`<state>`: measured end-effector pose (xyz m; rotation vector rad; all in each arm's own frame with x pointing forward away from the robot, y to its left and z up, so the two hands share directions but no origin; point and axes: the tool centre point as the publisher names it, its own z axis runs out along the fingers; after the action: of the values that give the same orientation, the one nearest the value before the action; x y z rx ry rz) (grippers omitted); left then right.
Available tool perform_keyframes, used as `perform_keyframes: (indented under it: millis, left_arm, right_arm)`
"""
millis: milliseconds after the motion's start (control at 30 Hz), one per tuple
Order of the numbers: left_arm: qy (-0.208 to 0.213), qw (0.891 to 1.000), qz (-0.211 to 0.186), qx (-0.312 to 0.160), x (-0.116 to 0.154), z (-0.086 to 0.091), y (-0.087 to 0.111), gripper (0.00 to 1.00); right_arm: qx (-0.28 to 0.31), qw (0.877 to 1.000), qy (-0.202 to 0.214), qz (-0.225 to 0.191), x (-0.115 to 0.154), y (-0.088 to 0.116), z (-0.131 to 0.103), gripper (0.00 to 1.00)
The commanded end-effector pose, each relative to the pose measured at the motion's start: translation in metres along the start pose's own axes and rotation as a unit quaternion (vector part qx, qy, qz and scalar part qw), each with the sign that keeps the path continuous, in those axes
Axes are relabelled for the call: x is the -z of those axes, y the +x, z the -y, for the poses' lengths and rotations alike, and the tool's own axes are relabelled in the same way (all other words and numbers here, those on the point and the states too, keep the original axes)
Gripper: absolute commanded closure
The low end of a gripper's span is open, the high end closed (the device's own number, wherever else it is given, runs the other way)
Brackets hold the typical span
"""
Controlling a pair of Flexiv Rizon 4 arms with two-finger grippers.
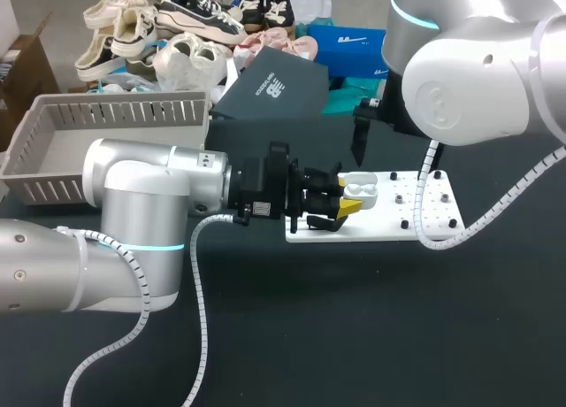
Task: Pick up each earbud case from the left stands, insert the matching earbuds, close the lid, and place the case in the box.
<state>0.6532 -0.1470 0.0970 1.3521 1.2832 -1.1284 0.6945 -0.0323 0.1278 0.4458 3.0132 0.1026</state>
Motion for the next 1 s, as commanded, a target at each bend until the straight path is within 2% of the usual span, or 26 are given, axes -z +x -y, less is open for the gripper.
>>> perform_keyframes:
  millis: [33,367,567,767,833,933,1000]
  left_arm:
    - [-0.002,1.000,0.001,-0.001,-0.001,0.000,0.001,1.00]
    - [-0.002,1.000,0.001,-0.001,-0.001,0.000,0.001,1.00]
    - [-0.002,1.000,0.001,-0.001,-0.001,0.000,0.001,1.00]
    - [-0.002,1.000,0.001,-0.001,-0.001,0.000,0.001,1.00]
    - [-0.002,1.000,0.001,-0.001,-0.001,0.000,0.001,1.00]
    - [-0.002,1.000,0.001,-0.001,-0.001,0.000,0.001,1.00]
    - [-0.010,1.000,-0.001,-0.002,0.014,0.000,-0.006,1.00]
  right_arm:
    - [0.005,1.000,0.007,0.002,0.001,0.006,0.003,0.00]
    - [0.046,0.999,0.022,-0.007,0.003,0.028,0.012,0.00]
    - [0.051,0.999,0.018,-0.004,0.005,0.032,0.014,0.00]
    - [0.042,0.999,-0.002,0.020,0.014,0.028,0.019,0.00]
    - [0.039,0.999,-0.024,0.029,0.020,0.024,0.026,0.00]
    - [0.064,0.996,-0.048,0.041,0.027,0.025,0.032,0.00]
    - [0.087,0.993,-0.064,0.042,0.031,0.028,0.036,0.00]
